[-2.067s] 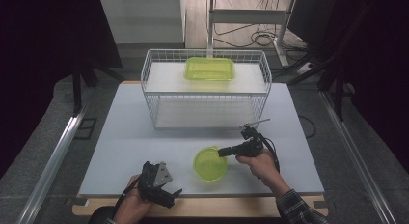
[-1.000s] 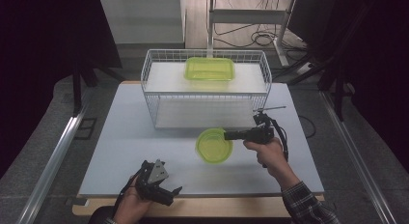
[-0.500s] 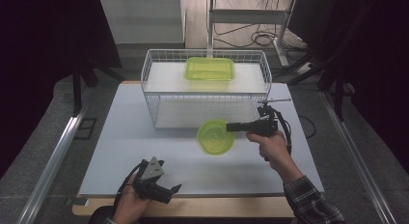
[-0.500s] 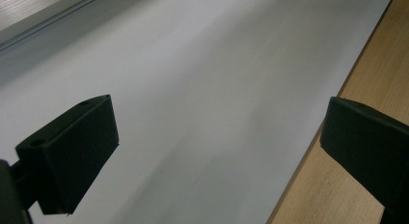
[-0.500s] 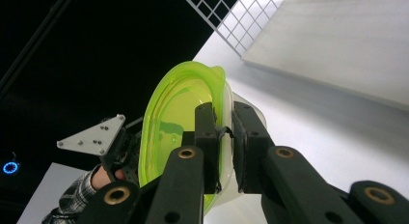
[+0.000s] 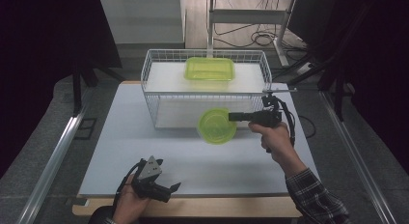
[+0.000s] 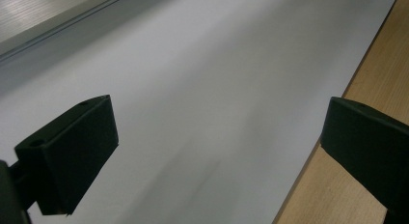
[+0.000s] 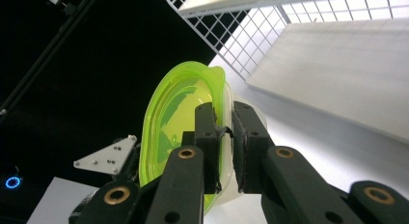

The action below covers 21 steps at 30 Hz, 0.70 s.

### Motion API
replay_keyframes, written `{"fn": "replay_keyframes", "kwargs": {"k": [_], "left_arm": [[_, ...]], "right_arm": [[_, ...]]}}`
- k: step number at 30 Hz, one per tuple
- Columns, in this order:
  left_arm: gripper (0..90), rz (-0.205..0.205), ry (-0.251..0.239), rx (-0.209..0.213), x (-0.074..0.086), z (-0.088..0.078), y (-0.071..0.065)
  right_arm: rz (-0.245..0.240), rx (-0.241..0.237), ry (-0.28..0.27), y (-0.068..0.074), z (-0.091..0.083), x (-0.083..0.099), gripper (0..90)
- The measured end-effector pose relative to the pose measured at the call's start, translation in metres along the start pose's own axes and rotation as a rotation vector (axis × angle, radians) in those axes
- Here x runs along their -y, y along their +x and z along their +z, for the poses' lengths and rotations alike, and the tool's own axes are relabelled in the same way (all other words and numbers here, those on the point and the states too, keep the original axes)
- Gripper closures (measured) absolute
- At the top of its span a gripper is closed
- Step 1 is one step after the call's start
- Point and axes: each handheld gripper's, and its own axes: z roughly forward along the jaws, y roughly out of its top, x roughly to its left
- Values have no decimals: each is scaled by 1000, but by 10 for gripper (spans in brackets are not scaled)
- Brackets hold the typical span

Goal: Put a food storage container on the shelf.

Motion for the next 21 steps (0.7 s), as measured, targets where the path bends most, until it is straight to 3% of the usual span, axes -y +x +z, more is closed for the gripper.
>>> {"fn": "replay_keyframes", "kwargs": {"k": [21], "left_arm": [[0,17,-9,8,-1,0,-1]], "right_arm": [[5,-29,-92,23,-21,-42,817]]}}
